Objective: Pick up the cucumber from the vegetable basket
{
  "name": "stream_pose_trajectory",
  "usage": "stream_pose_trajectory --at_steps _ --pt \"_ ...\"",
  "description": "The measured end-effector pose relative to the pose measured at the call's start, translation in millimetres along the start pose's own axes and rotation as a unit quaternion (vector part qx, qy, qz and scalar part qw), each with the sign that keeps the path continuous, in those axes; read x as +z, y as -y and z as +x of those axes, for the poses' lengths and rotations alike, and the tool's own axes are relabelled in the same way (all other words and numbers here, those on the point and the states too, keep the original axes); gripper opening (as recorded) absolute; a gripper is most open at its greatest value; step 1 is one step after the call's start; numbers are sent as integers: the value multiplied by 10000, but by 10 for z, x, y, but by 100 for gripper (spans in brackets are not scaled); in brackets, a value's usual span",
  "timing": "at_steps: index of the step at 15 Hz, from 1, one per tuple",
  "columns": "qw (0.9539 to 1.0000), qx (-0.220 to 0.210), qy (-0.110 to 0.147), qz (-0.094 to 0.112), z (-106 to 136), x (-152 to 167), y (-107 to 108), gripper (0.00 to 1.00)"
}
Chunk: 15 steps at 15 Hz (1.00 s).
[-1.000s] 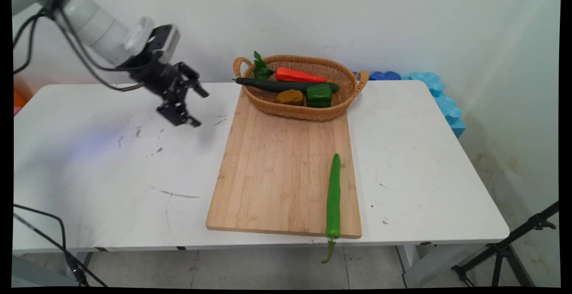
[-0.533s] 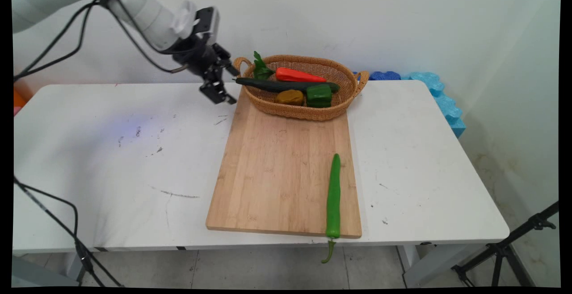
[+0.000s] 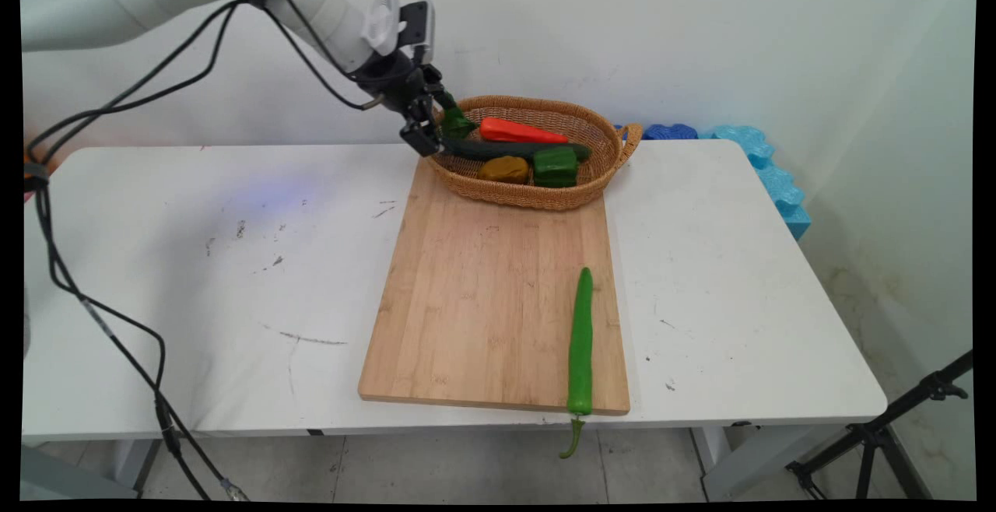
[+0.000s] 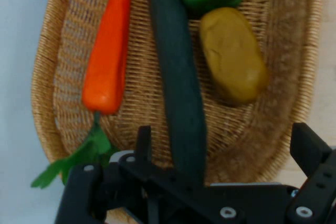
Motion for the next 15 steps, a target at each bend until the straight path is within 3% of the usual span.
stream_pose_trajectory --at_steps 5,15 --pt "9999 59 67 90 46 321 130 100" --pt "9996 122 185 152 -12 759 193 100"
